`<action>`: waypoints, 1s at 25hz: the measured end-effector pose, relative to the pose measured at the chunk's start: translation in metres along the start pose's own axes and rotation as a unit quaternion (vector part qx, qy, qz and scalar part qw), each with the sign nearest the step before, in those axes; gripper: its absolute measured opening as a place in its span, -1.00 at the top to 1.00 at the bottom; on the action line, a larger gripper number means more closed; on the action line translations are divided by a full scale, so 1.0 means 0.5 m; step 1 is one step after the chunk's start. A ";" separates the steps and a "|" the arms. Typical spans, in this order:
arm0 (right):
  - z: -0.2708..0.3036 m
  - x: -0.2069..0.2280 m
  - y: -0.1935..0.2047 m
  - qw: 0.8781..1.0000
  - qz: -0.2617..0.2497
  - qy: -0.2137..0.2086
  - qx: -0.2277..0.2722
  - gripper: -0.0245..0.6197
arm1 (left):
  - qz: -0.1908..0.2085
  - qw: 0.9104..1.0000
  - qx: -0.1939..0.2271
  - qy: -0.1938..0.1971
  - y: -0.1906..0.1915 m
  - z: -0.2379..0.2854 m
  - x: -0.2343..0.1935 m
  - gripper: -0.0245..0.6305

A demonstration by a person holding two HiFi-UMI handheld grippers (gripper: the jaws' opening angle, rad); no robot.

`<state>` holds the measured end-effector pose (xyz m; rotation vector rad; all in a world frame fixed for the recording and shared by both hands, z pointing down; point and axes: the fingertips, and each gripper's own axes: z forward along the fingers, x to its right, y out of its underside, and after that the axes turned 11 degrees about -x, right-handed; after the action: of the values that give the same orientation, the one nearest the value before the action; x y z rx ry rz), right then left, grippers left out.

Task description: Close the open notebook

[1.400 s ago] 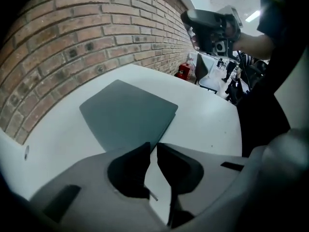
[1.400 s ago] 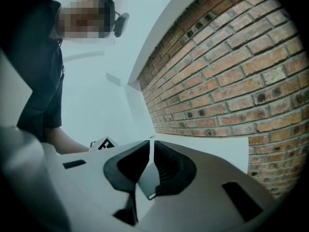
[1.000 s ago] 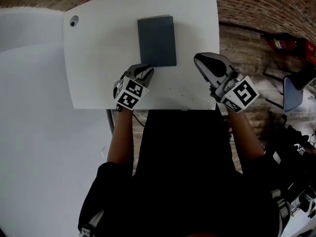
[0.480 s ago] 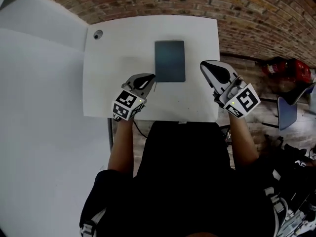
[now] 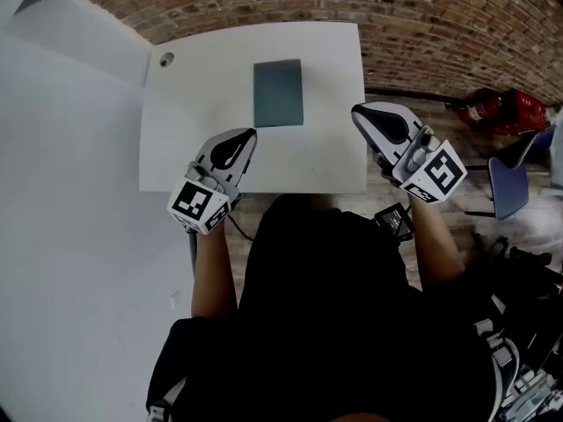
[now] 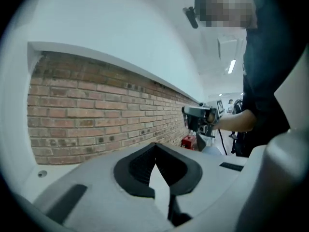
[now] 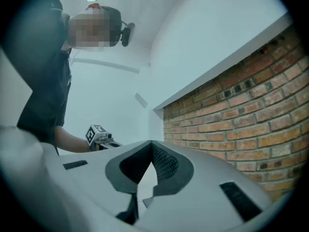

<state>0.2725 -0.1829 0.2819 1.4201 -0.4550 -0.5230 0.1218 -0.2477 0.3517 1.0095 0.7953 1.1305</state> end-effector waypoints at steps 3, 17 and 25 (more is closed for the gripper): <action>-0.072 -0.055 0.023 1.000 0.009 -0.014 -0.005 0.91 | -0.023 0.998 0.054 0.003 -0.032 -0.026 0.087 0.87; -0.289 -0.320 0.092 0.996 0.008 -0.051 -0.071 0.91 | -0.103 0.986 0.119 0.054 0.031 -0.147 0.386 0.87; -0.248 -0.457 0.100 0.993 0.048 -0.007 -0.104 0.91 | -0.076 0.981 0.138 0.117 0.041 -0.284 0.422 0.87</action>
<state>0.1649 0.0555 0.3221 1.1898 -0.4626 -0.4885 0.0403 -0.0084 0.3169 1.0352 1.2241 1.0358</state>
